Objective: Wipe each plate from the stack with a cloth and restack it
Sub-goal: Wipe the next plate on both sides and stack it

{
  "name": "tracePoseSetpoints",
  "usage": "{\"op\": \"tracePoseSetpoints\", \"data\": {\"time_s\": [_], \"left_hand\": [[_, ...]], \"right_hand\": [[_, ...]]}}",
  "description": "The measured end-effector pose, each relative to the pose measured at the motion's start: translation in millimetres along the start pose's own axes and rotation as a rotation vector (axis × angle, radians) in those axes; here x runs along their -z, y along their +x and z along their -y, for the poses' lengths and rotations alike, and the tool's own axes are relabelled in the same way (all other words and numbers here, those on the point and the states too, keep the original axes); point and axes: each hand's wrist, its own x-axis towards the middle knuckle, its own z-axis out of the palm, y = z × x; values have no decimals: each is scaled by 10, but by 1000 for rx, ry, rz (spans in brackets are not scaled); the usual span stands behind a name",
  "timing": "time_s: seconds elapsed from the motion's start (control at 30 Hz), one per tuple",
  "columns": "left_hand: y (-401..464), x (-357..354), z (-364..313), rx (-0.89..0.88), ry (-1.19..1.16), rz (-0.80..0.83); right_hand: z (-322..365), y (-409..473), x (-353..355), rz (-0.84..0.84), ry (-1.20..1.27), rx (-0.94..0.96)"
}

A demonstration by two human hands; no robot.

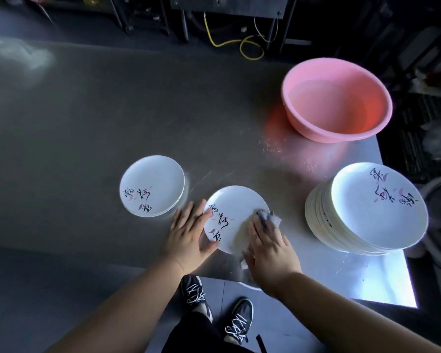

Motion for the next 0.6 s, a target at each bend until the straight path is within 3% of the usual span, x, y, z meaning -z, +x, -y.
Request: {"op": "tracePoseSetpoints", "data": {"time_s": [0.17, 0.4, 0.6], "left_hand": [[7, -31, -15, -7, -19, -14], [-101, 14, -210, 42, -43, -98], [-311, 52, -341, -117, -73, -88]], "right_hand": [[-217, 288, 143, -68, 49, 1], [-94, 145, -14, 43, 123, -78], [-314, 230, 183, -18, 184, -31]]}}
